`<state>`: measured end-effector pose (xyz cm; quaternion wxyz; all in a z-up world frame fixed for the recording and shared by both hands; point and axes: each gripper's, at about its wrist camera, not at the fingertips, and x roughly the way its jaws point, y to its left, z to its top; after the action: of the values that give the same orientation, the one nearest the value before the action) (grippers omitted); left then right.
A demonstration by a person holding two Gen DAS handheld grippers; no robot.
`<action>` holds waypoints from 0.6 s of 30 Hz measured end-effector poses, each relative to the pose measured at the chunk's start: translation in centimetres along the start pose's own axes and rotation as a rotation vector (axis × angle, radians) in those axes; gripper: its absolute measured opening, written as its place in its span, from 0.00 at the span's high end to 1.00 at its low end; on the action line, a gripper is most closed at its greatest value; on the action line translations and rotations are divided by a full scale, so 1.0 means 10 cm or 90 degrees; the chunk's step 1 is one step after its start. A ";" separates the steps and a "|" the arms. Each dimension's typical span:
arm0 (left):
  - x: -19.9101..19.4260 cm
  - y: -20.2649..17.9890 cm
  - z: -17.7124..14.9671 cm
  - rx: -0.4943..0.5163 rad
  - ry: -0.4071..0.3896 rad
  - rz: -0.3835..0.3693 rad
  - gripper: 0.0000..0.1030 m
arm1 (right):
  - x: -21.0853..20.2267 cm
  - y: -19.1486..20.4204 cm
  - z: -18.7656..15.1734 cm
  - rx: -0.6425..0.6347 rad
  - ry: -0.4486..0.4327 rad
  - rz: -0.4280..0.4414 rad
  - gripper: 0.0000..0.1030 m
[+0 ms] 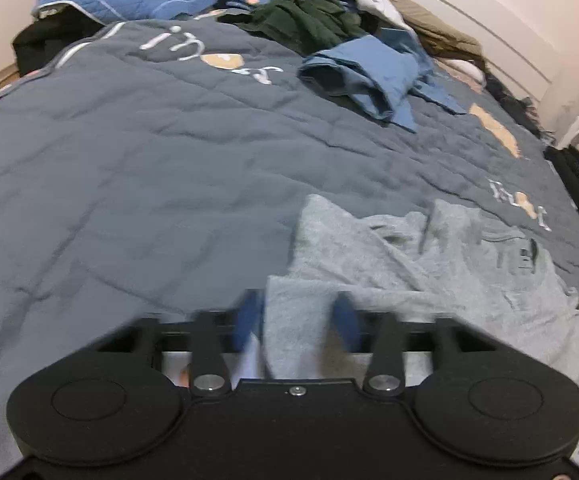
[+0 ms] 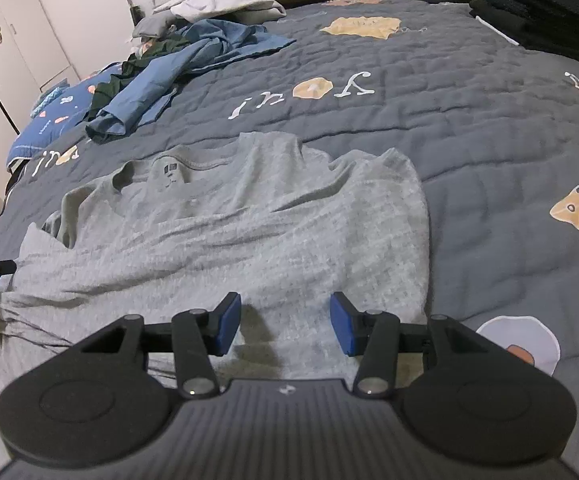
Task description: Fold clothes
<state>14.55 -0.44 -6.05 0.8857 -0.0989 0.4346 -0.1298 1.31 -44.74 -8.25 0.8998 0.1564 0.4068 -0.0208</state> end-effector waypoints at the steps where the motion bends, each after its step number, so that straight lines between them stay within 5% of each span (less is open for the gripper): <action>1: 0.01 -0.02 0.00 0.008 -0.008 0.006 0.90 | 0.00 0.00 0.00 0.001 0.000 0.000 0.53; 11: -0.35 -0.27 0.01 0.106 -0.220 0.011 0.94 | -0.02 -0.02 -0.01 0.006 -0.006 -0.002 0.53; 16: -0.01 -0.22 -0.01 0.071 -0.096 0.064 0.91 | -0.01 -0.03 -0.02 -0.006 0.001 -0.008 0.53; 18: -0.01 -0.16 -0.01 0.061 -0.096 0.074 0.83 | -0.01 -0.05 -0.03 -0.009 0.003 -0.010 0.53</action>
<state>14.19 -1.95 -5.55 0.9256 -0.0408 0.3652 -0.0913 0.97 -45.14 -8.51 0.8996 0.1467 0.4106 -0.0248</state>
